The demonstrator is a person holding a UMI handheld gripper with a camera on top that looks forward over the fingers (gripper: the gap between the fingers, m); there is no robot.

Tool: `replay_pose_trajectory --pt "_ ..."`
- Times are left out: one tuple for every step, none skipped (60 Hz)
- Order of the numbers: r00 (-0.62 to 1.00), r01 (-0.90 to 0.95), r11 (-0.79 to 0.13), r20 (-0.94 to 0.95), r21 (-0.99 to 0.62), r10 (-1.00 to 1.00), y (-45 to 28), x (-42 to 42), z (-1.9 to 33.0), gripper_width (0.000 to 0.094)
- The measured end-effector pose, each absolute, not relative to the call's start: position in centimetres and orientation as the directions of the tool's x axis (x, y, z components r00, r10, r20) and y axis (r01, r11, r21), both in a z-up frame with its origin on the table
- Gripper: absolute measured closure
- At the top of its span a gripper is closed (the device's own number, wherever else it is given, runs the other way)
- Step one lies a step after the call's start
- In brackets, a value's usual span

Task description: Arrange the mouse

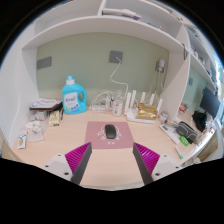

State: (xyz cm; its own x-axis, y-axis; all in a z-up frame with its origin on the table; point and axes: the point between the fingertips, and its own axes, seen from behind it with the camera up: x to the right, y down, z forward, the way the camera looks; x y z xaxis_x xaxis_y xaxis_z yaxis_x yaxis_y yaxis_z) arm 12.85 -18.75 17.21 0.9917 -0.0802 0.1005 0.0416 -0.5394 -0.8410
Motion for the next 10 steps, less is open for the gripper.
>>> replay_pose_trajectory --pt "0.992 0.042 -0.539 0.101 -0.842 -0.081 -19.0 12.8 17.3 0.0087" --pt "0.992 0.042 -0.537 0.101 -0.843 -0.081 -19.2 12.8 17.4 0.0084" --pt "0.992 0.042 -0.534 0.100 -0.845 -0.081 -19.4 12.8 17.6 0.0084" --pt "0.992 0.043 -0.530 0.101 -0.847 -0.081 -19.6 12.8 17.8 0.0083" --pt "0.992 0.045 -0.526 0.102 -0.849 -0.080 -19.7 12.7 17.9 0.0082" --pt "0.991 0.047 -0.524 0.104 -0.851 -0.079 -19.9 12.7 18.1 0.0083" --pt "0.991 0.049 -0.522 0.105 -0.851 -0.078 -20.0 12.7 18.2 0.0084" --pt "0.991 0.052 -0.522 0.107 -0.851 -0.077 -20.0 12.8 18.2 0.0082" --pt "0.991 0.053 -0.523 0.109 -0.851 -0.076 -20.2 12.8 18.3 0.0083" --pt "0.991 0.054 -0.524 0.110 -0.850 -0.076 -20.3 12.8 18.3 0.0085"
